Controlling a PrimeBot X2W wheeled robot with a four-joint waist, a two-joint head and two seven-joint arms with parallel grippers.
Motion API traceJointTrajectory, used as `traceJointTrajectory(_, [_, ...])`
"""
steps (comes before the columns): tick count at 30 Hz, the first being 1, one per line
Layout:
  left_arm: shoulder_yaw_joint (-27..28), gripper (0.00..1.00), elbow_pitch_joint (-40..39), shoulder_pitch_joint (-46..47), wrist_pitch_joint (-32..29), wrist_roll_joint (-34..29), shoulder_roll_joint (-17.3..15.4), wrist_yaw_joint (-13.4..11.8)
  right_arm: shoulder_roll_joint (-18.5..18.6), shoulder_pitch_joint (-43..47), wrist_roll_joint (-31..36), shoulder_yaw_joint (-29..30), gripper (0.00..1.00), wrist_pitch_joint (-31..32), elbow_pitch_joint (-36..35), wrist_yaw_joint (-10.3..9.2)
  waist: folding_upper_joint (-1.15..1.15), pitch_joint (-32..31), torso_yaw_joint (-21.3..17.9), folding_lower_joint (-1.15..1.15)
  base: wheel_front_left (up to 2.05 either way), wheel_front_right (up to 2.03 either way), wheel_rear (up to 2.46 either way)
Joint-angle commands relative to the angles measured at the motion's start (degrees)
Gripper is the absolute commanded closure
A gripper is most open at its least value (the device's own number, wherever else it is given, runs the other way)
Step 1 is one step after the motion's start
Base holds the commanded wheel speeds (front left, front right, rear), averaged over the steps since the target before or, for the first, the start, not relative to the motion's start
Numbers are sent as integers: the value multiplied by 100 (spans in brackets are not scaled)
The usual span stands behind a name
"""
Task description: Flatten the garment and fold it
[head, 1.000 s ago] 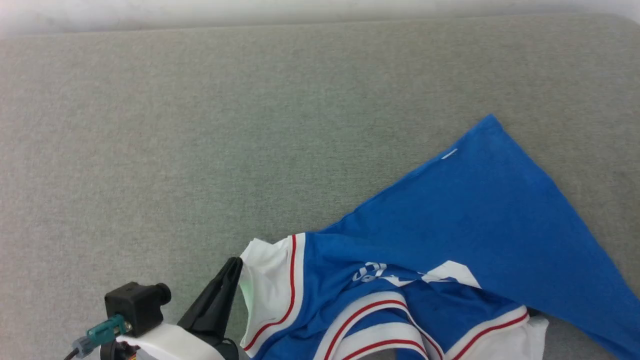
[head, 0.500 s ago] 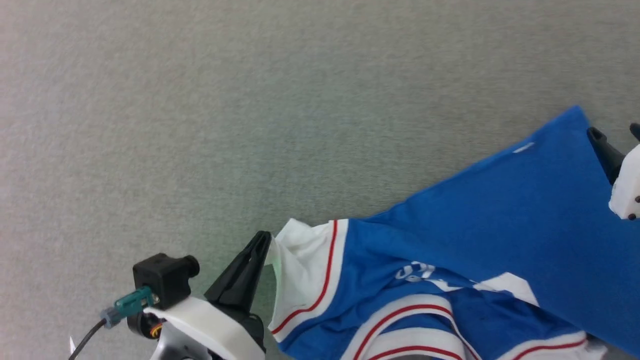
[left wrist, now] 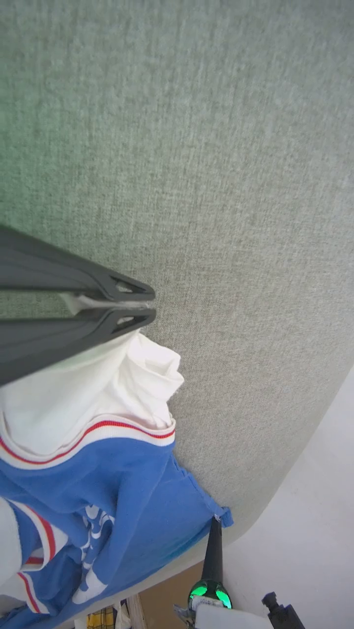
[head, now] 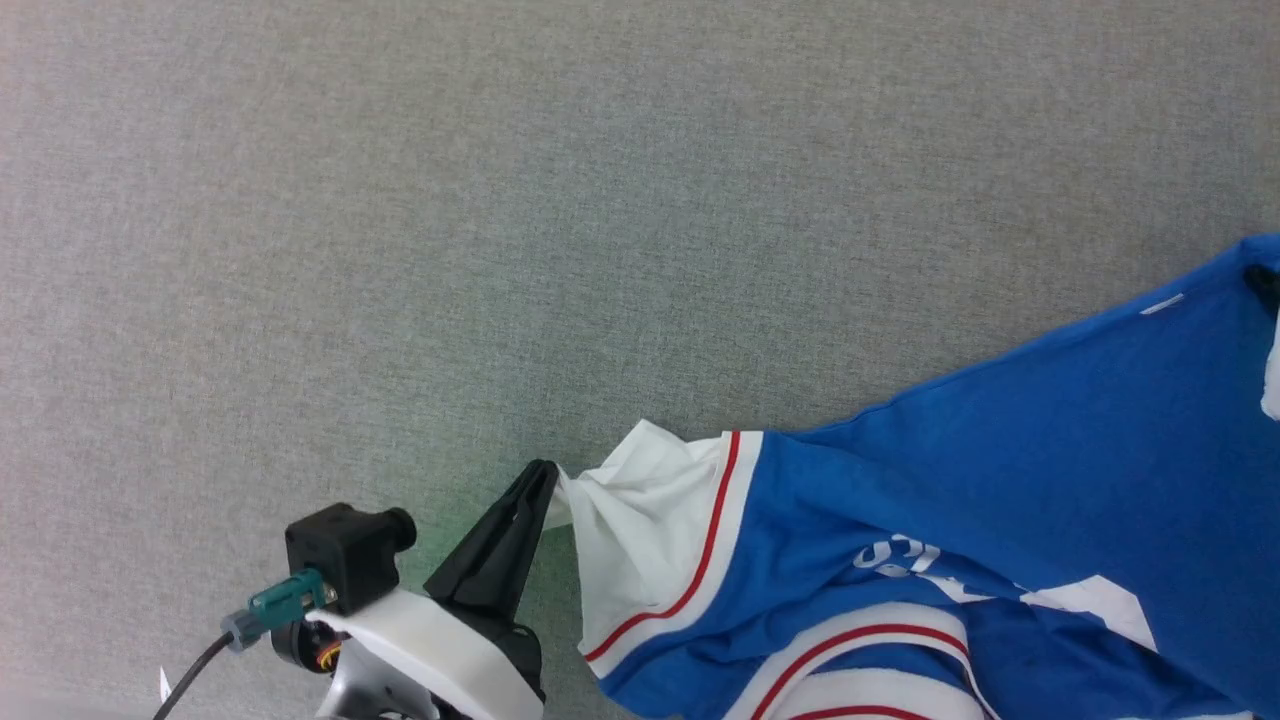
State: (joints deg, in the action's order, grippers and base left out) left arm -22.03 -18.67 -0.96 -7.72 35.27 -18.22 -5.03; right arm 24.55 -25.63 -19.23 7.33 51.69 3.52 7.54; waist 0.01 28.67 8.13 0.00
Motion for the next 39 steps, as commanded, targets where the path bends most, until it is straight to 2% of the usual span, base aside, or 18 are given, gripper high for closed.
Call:
traceJointTrajectory(1, [17,100,41,58,52,12,3,37,-73,172,17,-39,100,98,129,-5,-1,-51,-17,0,0,0,0])
traceJointTrajectory(6, [70,100,146,134,170,-45,-33,56,-319,193,39,182,100,-367,2,-5,-1,-335,-126,0,0,0,0])
traceJointTrajectory(14, [359,100,518,715,702,-442,-120,17,-977,143,101,495,100,-1685,-162,-5,-1,-1103,-434,0,0,0,0])
traceJointTrajectory(19, [509,100,711,1302,676,-703,-355,15,-1330,-90,6,403,100,-2277,-352,-5,-1,-1624,-690,0,0,0,0])
traceJointTrajectory(22, [596,100,789,1796,599,-834,-485,28,-1421,-298,-59,314,100,-2494,-487,-5,-1,-1890,-804,0,0,0,0])
traceJointTrajectory(26, [641,100,859,2433,425,-963,-633,95,-1438,-613,-112,276,100,-2610,-585,-5,-1,-2090,-886,0,0,0,0])
traceJointTrajectory(30, [616,100,1086,3450,33,-1097,-856,309,-1339,-1174,-88,80,100,-2553,-555,-5,-1,-2278,-995,0,0,0,0])
traceJointTrajectory(39, [601,100,1989,5948,-927,-1081,-1095,798,-1298,-2735,-35,-403,100,-2036,79,-5,-1,-2284,-1262,0,0,0,0])
